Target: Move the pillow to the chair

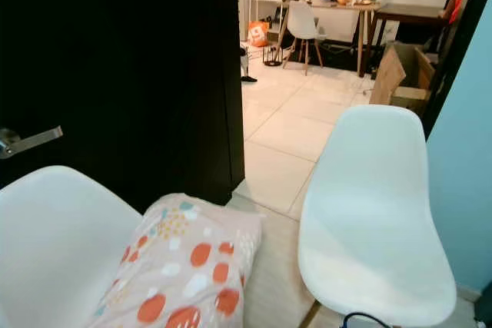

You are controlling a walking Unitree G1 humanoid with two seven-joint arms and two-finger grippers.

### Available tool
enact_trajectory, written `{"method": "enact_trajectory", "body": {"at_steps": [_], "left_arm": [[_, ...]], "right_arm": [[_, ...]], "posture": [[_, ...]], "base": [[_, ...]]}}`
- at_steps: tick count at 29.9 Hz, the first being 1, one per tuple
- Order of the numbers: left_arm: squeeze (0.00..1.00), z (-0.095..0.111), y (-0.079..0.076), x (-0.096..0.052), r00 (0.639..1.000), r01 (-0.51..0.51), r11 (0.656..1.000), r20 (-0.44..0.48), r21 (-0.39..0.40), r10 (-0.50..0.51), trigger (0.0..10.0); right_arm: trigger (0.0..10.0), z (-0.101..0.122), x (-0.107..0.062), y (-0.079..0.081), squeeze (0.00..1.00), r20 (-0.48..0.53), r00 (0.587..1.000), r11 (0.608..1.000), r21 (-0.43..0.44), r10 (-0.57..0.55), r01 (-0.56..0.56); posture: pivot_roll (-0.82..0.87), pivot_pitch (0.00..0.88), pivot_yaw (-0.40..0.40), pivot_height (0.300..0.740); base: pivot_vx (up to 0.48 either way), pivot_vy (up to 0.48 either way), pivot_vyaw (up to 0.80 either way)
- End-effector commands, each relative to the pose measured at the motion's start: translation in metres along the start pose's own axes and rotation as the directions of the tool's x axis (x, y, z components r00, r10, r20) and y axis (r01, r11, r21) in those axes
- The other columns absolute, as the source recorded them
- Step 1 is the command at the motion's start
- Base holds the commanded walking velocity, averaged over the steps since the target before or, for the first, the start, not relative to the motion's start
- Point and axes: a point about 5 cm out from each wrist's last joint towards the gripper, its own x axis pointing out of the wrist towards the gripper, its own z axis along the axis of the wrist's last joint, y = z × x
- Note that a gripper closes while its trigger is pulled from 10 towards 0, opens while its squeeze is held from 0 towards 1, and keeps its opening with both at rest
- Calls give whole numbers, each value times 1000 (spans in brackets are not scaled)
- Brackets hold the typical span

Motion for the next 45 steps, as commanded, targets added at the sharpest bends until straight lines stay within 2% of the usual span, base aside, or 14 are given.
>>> {"method": "enact_trajectory", "body": {"at_steps": [1, 10, 19, 45], "left_arm": [[0, 3, 3, 0, 1000, -4, 1000, 5, 21, 4, 10000], [0, 9, 3, 0, 1000, 4, 999, 22, 37, -4, 10000], [0, 5, -1, 0, 1000, 25, 1000, 18, 18, -25, 10000], [0, 1, 1, -1, 999, 31, 999, 10, 12, -31, 10000]], "right_arm": [[10000, -6, 0, 2, 0, -19, 1000, 1000, -14, 7, -7], [10000, -4, 0, 2, 0, -20, 1000, 999, -42, 14, -14], [10000, -4, -1, -1, 0, 1, 1000, 1000, 7, 8, -8], [10000, -4, -1, -4, 0, 3, 1000, 1000, -26, 2, -2]], "posture": [[-70, 31, 2, 740], [-71, 28, 2, 740], [-74, 41, 2, 740], [-80, 49, 4, 740]], "base": [[0, 0, -775], [0, 0, -775], [0, 0, -583], [0, -449, 0]]}}
